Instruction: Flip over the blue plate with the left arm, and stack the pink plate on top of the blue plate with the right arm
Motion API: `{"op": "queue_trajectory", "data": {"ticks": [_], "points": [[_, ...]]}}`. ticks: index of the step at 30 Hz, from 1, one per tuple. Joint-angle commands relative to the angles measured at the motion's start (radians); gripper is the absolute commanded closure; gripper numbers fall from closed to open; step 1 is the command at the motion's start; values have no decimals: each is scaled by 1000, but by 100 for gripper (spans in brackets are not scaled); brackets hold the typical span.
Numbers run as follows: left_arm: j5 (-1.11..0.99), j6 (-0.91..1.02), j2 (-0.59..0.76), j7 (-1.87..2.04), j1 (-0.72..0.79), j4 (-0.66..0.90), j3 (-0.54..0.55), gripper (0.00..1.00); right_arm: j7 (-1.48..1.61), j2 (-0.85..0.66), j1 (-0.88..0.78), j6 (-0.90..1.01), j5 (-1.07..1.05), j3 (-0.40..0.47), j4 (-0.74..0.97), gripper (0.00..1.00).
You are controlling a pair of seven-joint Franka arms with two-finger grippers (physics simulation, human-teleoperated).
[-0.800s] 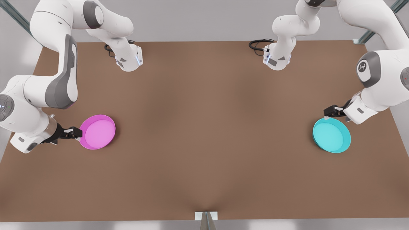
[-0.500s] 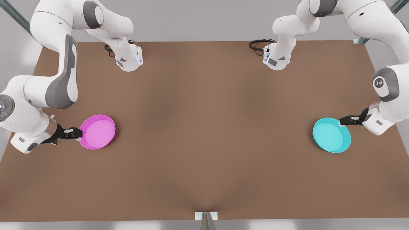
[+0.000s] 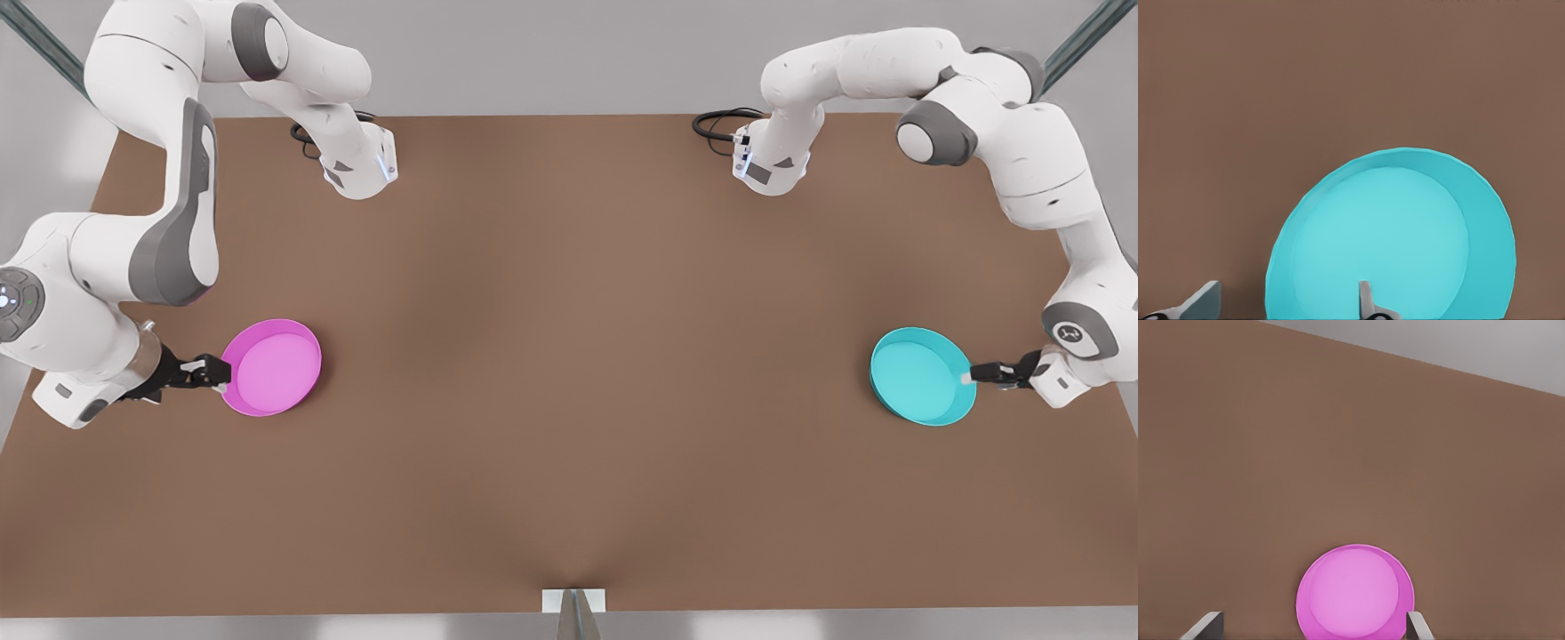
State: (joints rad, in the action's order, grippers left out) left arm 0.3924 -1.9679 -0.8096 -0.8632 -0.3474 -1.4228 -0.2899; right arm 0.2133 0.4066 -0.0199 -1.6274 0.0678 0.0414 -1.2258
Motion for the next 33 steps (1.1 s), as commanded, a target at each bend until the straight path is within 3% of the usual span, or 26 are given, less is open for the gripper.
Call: {"op": "queue_trajectory", "data": {"ticks": [1, 7, 14, 23, 33], "points": [[88, 0, -14, -17, -8, 12, 0, 0, 0, 0, 0, 0, 0, 0, 0, 0], [183, 1, -76, -59, -13, 5, -9, 0, 0, 3, 0, 0, 1, 0, 0, 0], [191, 17, -53, -80, -28, 8, -9, 0, 0, 1, 0, 1, 1, 0, 0, 0], [189, 17, -66, -69, -28, -1, -9, 42, 1, 5, 2, 1, 1, 0, -1, 0], [154, 9, -76, -77, -27, 8, -18, 47, 1, 5, 2, 1, 1, 0, -1, 0]]}}
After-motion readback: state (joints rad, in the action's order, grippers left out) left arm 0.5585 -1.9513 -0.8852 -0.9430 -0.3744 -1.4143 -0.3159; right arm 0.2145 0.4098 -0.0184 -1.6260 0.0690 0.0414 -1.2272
